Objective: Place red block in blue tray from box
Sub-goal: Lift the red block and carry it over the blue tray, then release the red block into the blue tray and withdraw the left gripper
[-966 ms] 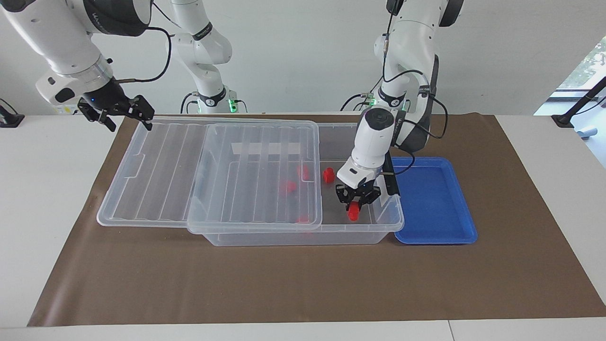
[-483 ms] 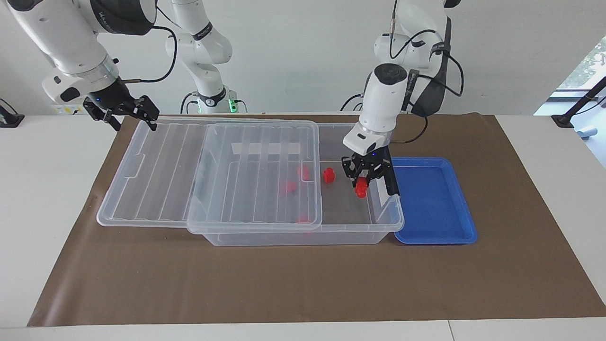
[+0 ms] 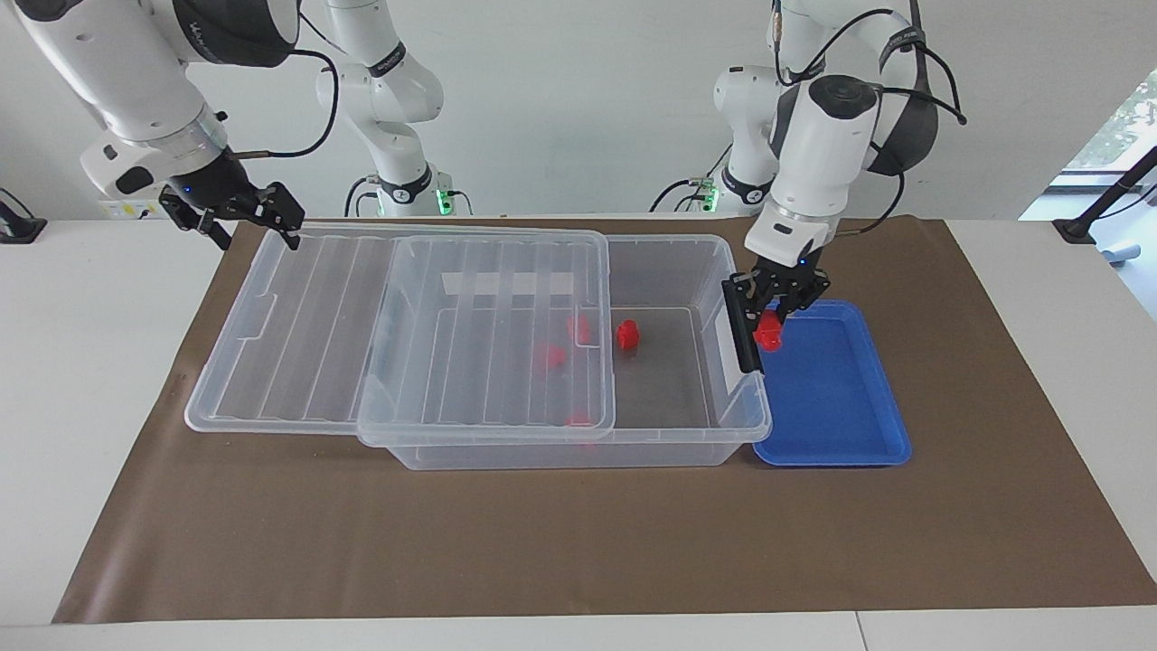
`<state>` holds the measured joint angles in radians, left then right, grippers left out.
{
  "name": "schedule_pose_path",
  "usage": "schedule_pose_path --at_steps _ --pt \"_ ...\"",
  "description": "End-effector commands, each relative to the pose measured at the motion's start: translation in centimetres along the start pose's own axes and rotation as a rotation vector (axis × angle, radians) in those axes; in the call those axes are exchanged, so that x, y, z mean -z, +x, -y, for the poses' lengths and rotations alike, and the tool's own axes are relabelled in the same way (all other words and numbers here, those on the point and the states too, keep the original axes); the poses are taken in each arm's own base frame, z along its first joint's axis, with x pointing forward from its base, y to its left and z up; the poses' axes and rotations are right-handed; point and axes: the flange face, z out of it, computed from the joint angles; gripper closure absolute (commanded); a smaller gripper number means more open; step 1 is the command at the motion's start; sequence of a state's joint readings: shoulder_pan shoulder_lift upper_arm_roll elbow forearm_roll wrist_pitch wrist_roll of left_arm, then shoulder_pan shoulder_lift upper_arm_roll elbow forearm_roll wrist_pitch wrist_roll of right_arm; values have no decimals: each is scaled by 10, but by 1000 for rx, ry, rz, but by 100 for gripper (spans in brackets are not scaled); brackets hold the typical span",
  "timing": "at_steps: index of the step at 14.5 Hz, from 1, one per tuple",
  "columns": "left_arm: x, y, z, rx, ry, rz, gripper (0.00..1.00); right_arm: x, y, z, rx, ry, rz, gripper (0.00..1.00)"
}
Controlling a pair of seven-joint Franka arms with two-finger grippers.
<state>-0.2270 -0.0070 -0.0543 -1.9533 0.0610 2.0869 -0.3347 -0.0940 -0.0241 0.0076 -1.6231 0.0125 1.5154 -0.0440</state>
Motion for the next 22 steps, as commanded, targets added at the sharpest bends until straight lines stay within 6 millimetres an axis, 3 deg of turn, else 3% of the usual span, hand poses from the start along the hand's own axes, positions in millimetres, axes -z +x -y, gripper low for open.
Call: schedule_pose_path --at_steps 1,8,9,11,13,16,17,18,22 --pt "-19 -7 26 -25 -14 -5 100 0 -4 2 -14 0 -19 0" --pt "-122 -17 78 -149 -13 -24 100 -1 -3 -2 2 -1 -21 0" --pt "-133 -20 83 -165 -14 -37 100 0 -2 -4 45 -3 -40 17" --pt "-148 -22 93 -199 -11 -22 100 -4 -1 -13 64 -4 -50 96" --pt "-161 -24 93 -206 -12 -1 100 -22 -6 -55 41 -7 -98 100" --pt "-164 -25 93 -206 -11 13 100 -50 -14 -87 128 -23 -146 100" --pt "-164 -25 93 -206 -11 15 37 -58 -10 -93 118 -22 -142 100" --pt "-163 -24 93 -208 -11 16 2 -74 -1 -102 104 -17 -126 100" --pt "-147 -15 93 -205 -6 64 0 -115 17 -132 65 -15 -113 100"
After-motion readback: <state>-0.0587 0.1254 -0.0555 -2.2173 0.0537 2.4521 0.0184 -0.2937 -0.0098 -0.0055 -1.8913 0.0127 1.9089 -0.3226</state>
